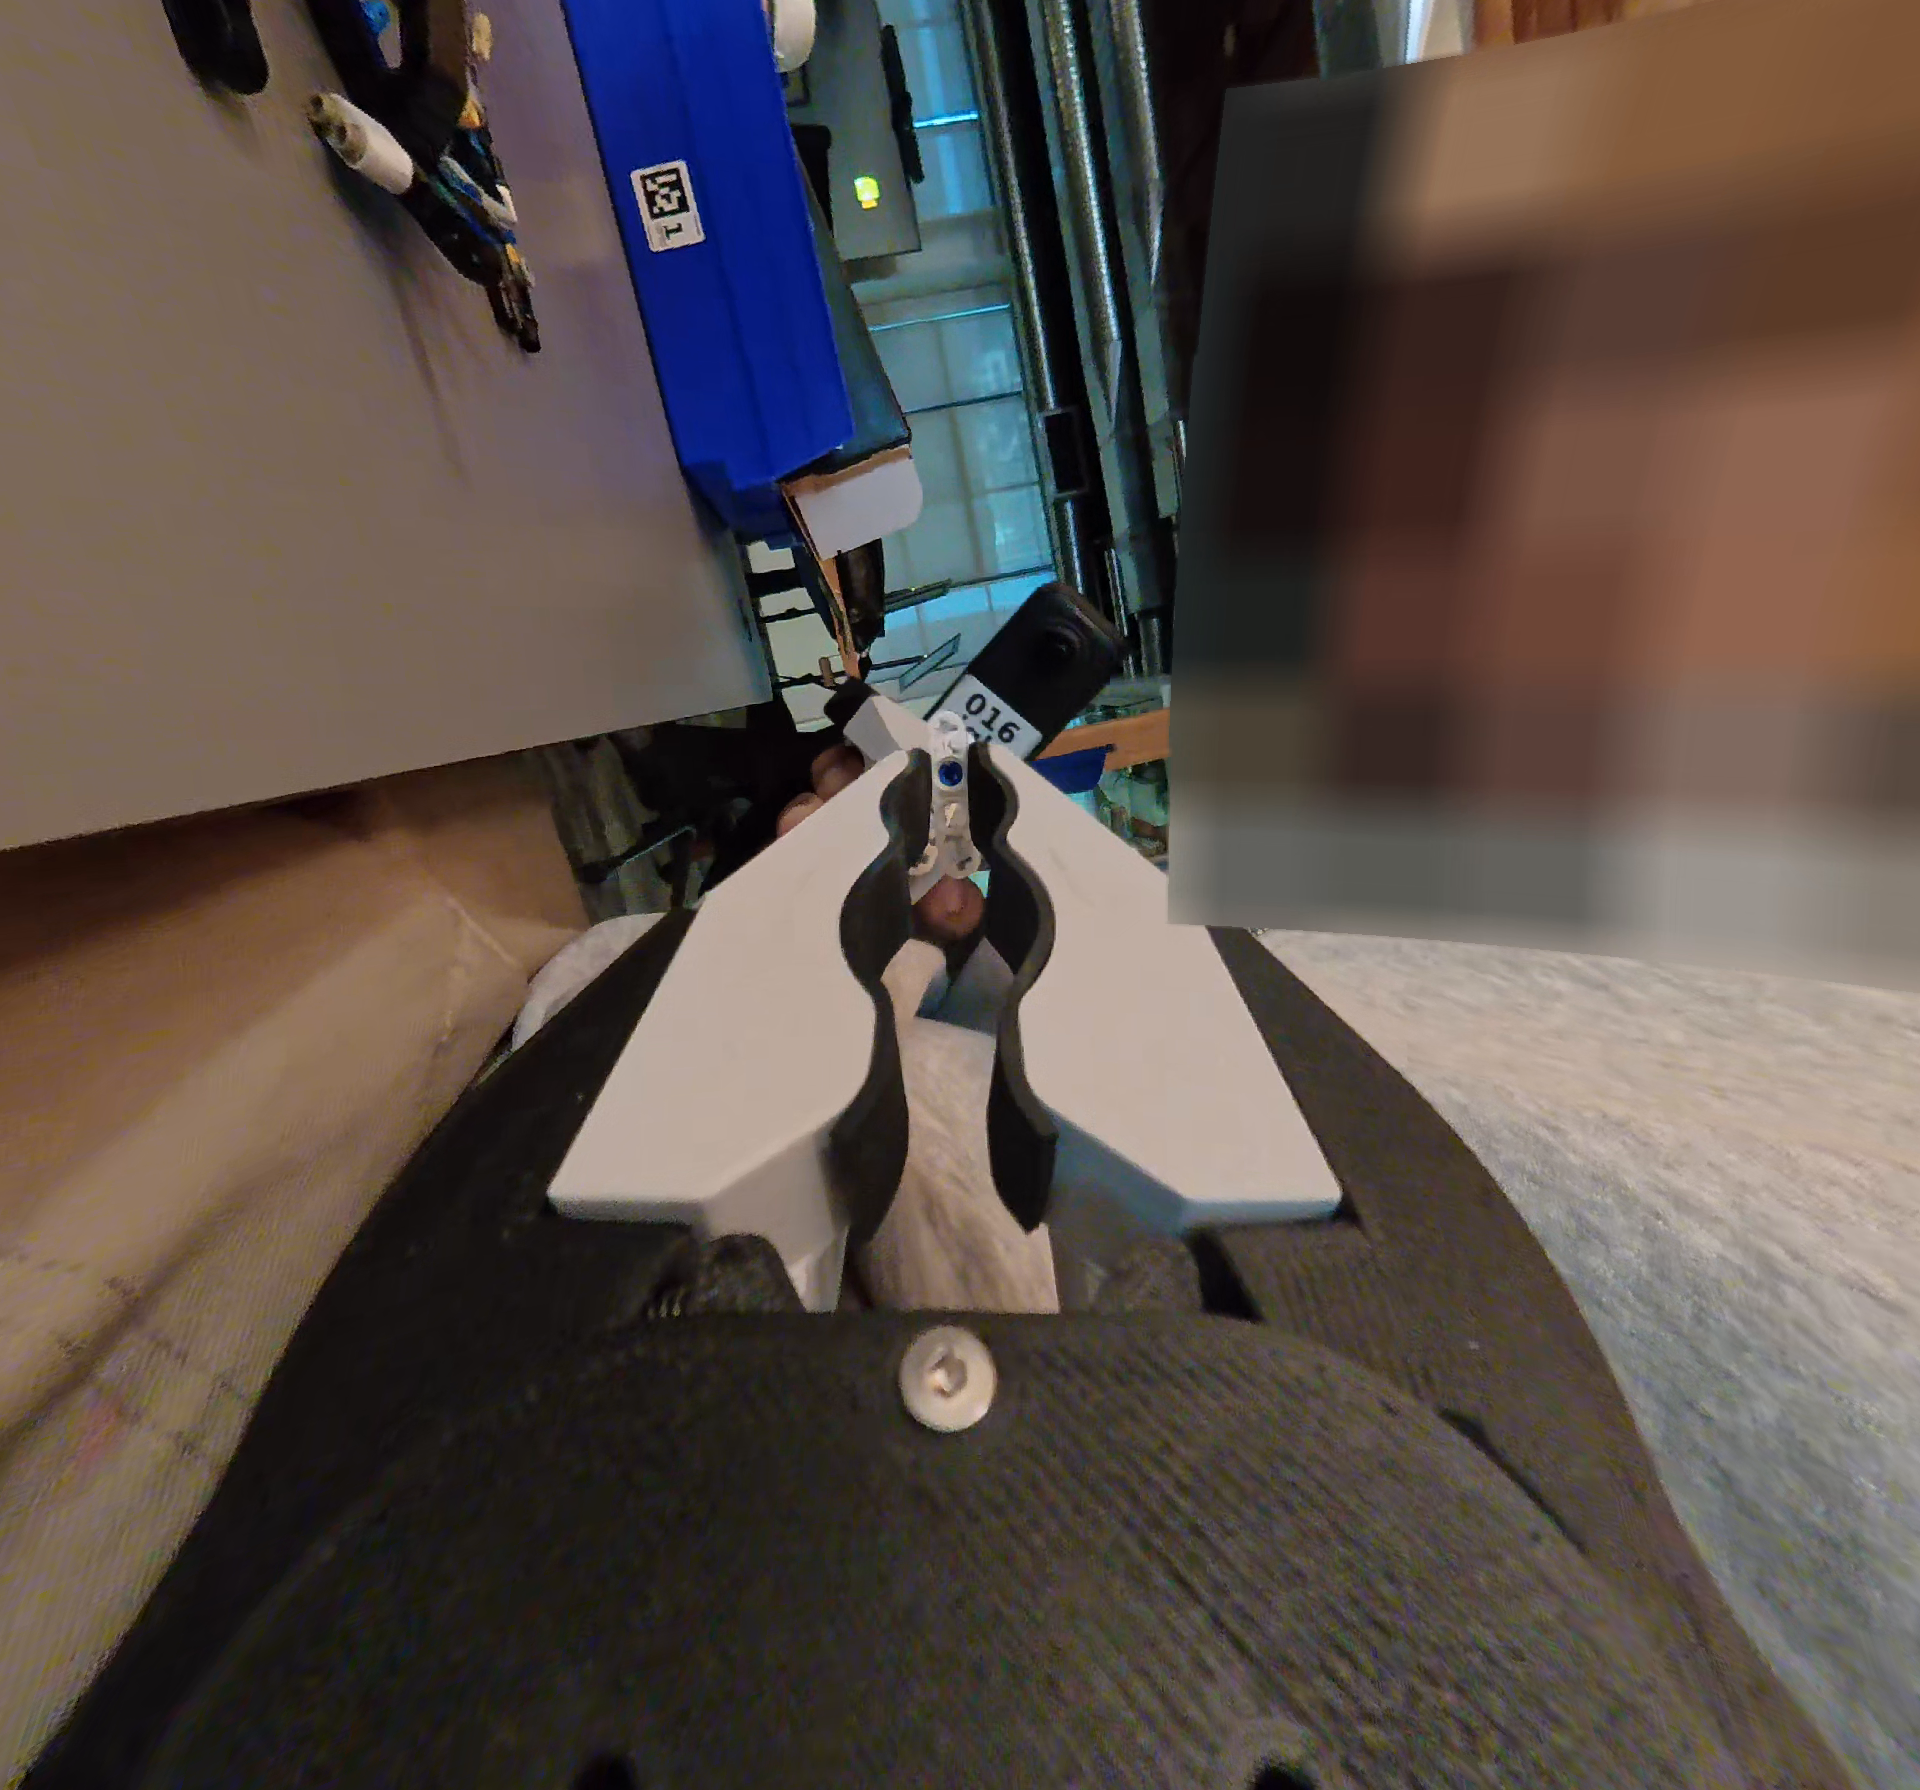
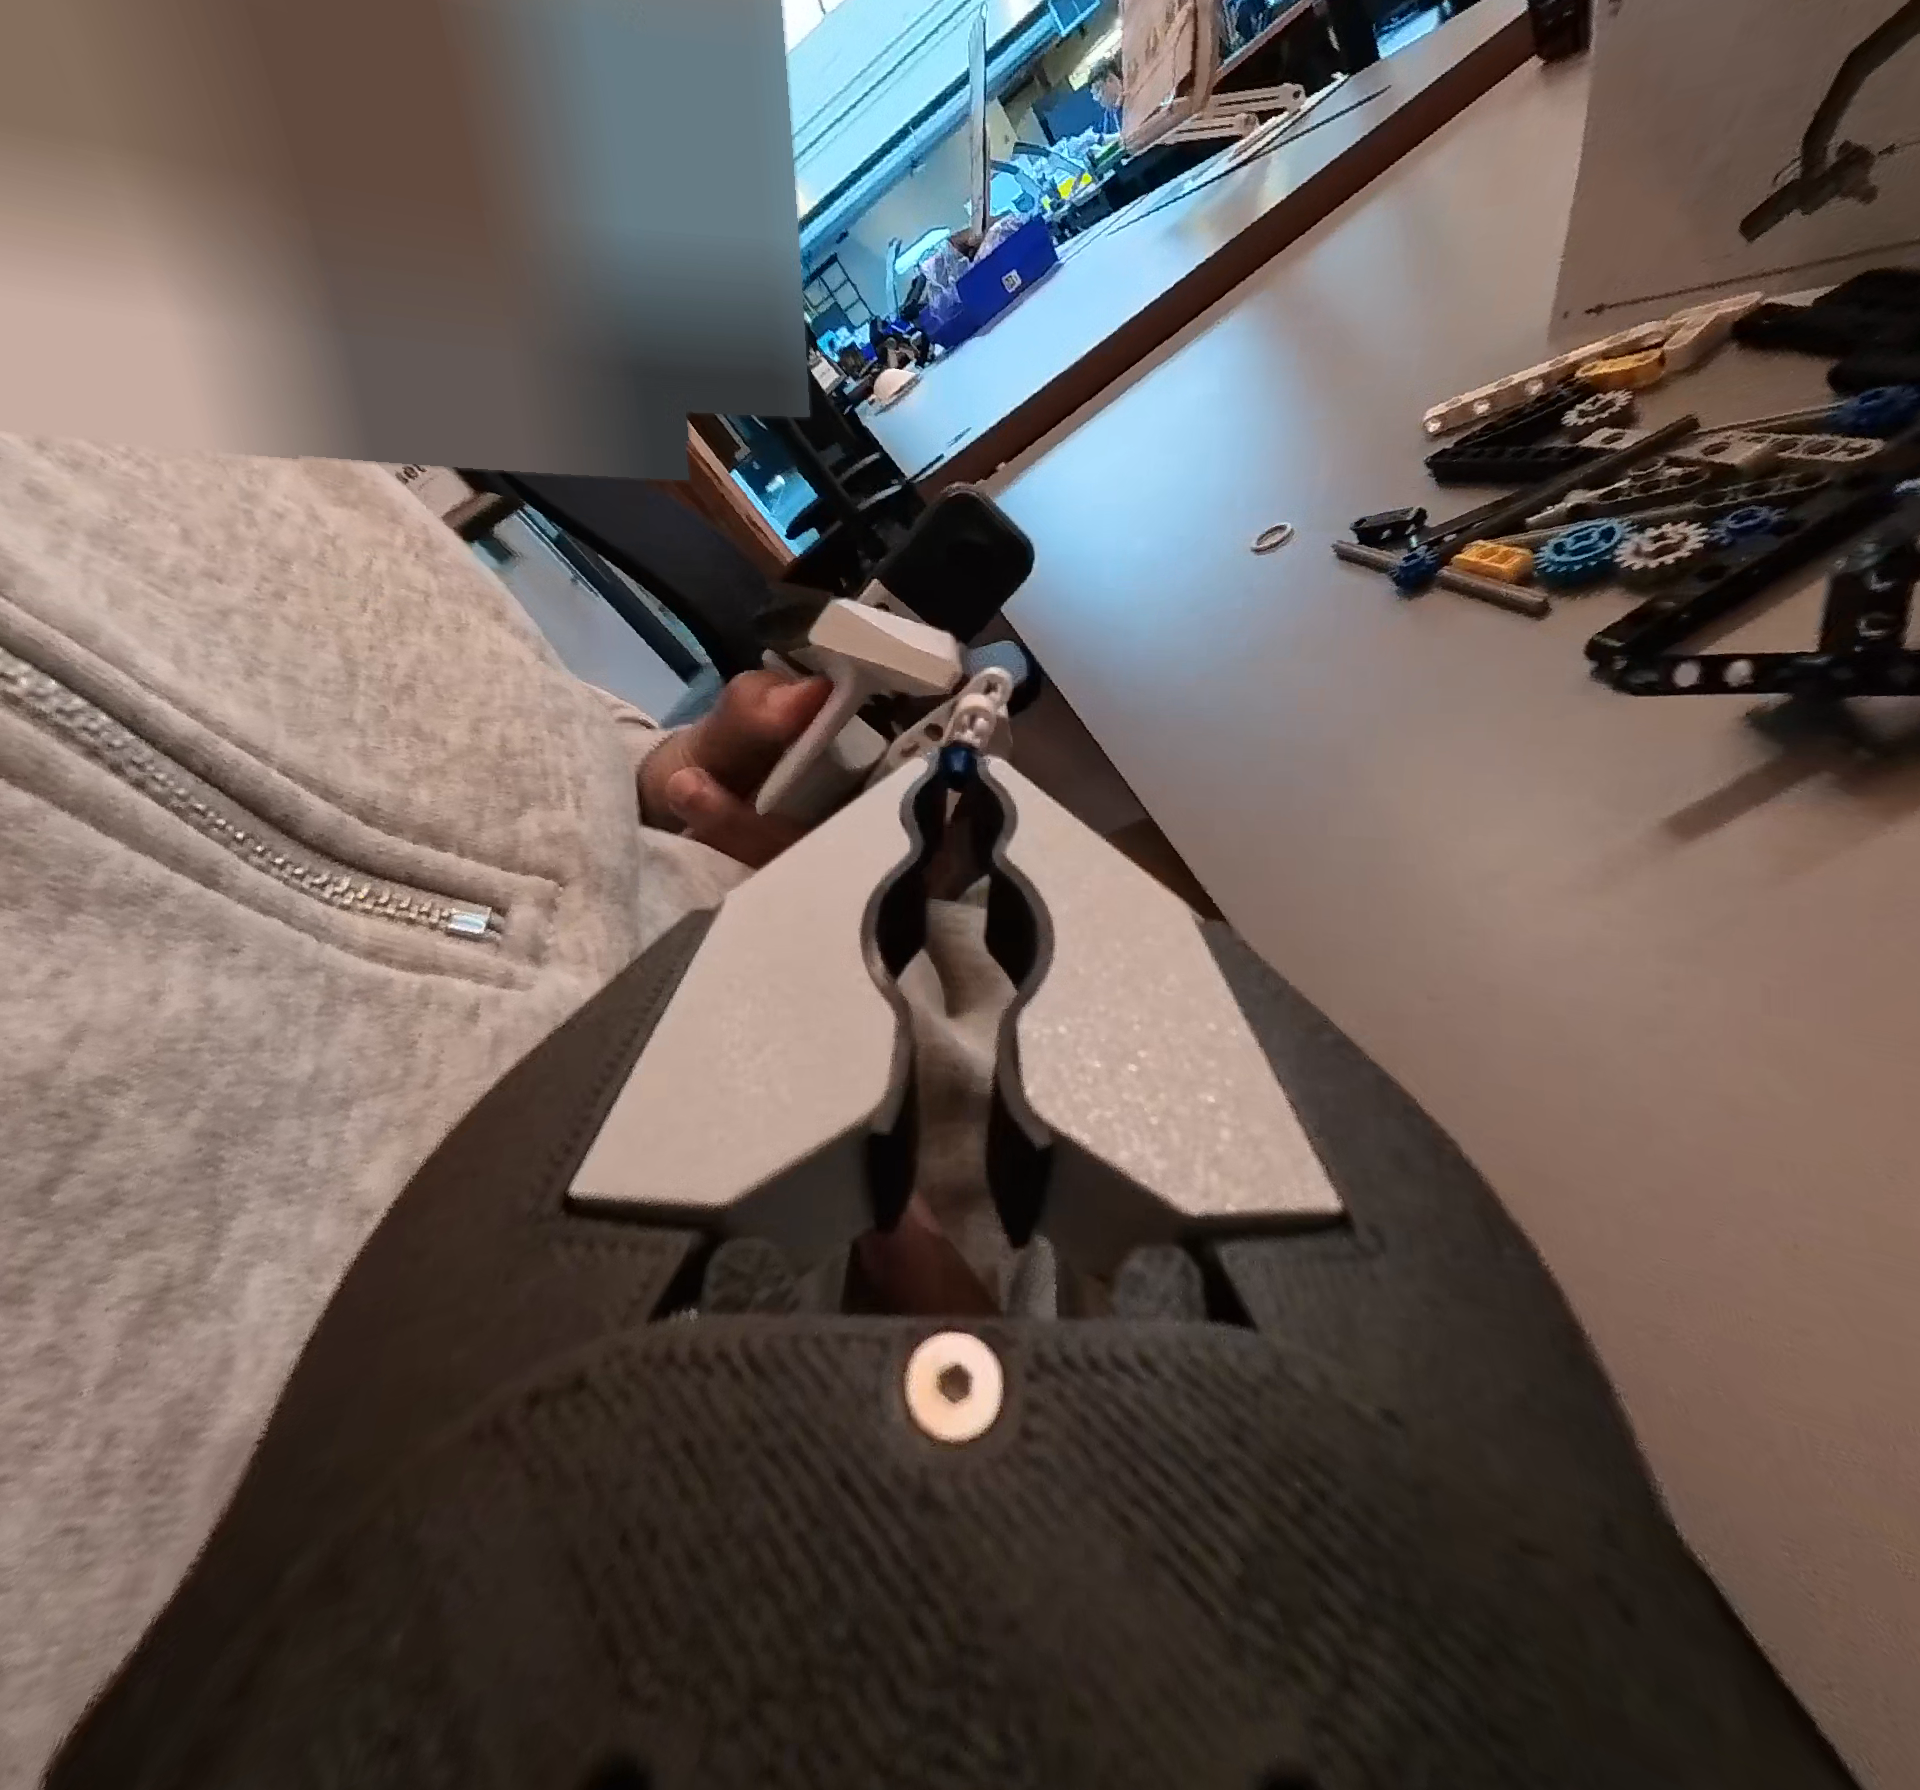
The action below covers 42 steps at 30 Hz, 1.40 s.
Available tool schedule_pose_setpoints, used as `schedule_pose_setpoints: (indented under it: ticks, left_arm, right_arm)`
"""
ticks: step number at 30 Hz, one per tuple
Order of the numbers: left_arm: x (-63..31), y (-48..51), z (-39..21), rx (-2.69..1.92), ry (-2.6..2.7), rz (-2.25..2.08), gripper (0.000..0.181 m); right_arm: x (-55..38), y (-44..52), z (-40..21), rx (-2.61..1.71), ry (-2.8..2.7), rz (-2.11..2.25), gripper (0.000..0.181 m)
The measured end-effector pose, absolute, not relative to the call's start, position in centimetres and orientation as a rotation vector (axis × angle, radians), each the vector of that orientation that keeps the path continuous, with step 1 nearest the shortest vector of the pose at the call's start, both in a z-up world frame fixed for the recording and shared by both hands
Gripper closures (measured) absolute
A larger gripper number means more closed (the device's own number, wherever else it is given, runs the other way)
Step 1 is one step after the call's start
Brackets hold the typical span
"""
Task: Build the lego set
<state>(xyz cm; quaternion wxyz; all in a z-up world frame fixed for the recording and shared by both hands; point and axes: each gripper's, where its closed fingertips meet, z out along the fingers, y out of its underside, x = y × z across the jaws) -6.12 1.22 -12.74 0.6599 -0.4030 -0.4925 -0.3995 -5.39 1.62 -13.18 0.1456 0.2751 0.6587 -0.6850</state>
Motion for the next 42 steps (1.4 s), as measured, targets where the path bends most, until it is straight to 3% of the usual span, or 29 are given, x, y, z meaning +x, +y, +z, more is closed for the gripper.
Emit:
schedule_pose_setpoints:
  ticks: [1, 11, 31, 42]
  left_arm:
    - [-6.1, 1.2, -12.7, -0.918, -1.114, -0.901, 0.176]
    - [-5.8, 1.2, -12.9, -1.114, -1.083, -0.747, 0.176]
    - [-5.3, 1.1, -13.9, -1.448, -1.012, -0.371, 0.176]
    - [-5.8, 1.7, -14.7, -1.439, -1.057, -0.415, 0.170]
  right_arm:
    - [-5.3, 1.6, -13.2, 0.784, 1.922, -1.977, 0.180]
    - [-5.1, 1.6, -13.3, 0.845, 1.696, -1.887, 0.180]
    - [-4.5, 1.3, -14.0, 0.844, 1.835, -1.834, 0.181]
    - [-5.3, 1.6, -14.7, 0.925, 1.807, -1.803, 0.180]
